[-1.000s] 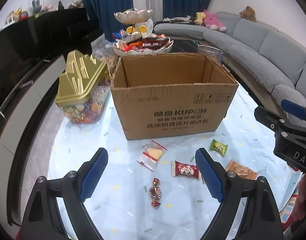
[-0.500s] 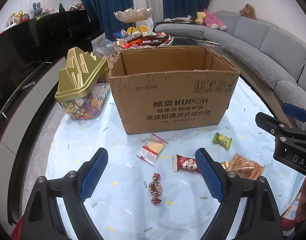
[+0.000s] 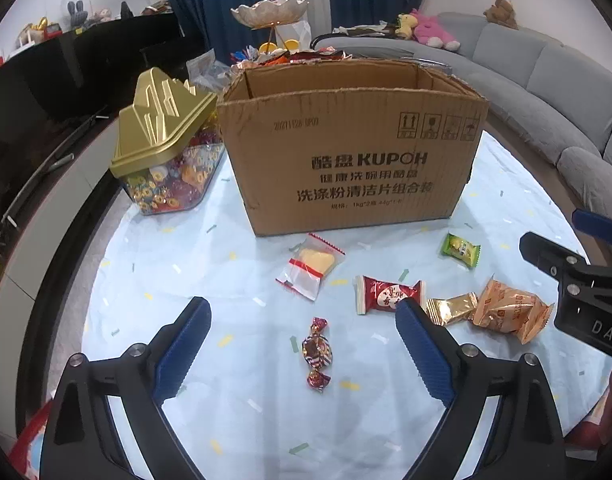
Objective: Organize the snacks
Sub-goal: 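Withdraw both tools from the box back over the remaining snacks, then grasp red-wrapped candy with left tool while right tool grasps orange biscuit bag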
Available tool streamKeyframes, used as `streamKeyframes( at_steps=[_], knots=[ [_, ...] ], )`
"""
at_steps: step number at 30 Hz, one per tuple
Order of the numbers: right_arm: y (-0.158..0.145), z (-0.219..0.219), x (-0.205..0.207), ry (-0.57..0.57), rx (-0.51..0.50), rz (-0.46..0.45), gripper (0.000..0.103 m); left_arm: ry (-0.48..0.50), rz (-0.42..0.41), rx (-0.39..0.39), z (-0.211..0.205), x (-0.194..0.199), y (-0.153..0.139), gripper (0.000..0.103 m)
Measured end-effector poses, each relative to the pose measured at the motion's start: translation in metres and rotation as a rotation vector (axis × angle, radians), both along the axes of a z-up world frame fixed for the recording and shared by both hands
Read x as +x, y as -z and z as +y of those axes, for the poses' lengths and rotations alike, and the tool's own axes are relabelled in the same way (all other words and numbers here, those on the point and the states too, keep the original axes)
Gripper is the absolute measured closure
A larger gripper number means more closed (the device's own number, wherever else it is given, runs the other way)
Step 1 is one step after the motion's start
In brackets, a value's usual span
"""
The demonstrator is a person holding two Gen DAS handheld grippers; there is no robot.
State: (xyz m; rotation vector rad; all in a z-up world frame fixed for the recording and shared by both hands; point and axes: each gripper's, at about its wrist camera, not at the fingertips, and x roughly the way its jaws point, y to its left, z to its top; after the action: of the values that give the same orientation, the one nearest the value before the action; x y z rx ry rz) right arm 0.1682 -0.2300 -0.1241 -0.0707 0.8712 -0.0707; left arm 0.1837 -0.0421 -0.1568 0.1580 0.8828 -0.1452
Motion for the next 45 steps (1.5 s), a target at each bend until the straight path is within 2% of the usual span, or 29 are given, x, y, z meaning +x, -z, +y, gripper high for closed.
streamKeyframes(
  at_steps=[5,9,15,25,37,41,45],
  knots=[
    [0.011,-0.002,-0.003,0.001,0.004,0.019,0.022,0.016,0.022,-0.015,-0.002,-0.002,0.011,0.006],
    [0.022,-0.003,-0.006,0.002,0.004,0.042,0.022,0.017,0.006,-0.011,-0.004,-0.006,0.019,0.001],
    [0.036,-0.002,-0.008,-0.007,-0.001,0.074,0.022,0.009,0.009,-0.035,-0.001,-0.006,0.027,0.001],
    [0.053,-0.006,-0.009,-0.005,-0.017,0.110,0.022,0.021,0.024,-0.003,-0.005,-0.005,0.042,0.001],
    [0.067,-0.010,-0.003,-0.001,-0.015,0.144,0.022,-0.029,0.043,-0.017,0.000,0.004,0.057,0.001],
    [0.071,-0.012,-0.001,0.008,-0.010,0.153,0.022,-0.049,0.052,-0.020,0.002,0.007,0.061,0.006],
    [0.073,-0.015,0.001,0.016,-0.001,0.154,0.022,-0.037,0.078,-0.022,0.000,0.008,0.067,0.019]
  ],
)
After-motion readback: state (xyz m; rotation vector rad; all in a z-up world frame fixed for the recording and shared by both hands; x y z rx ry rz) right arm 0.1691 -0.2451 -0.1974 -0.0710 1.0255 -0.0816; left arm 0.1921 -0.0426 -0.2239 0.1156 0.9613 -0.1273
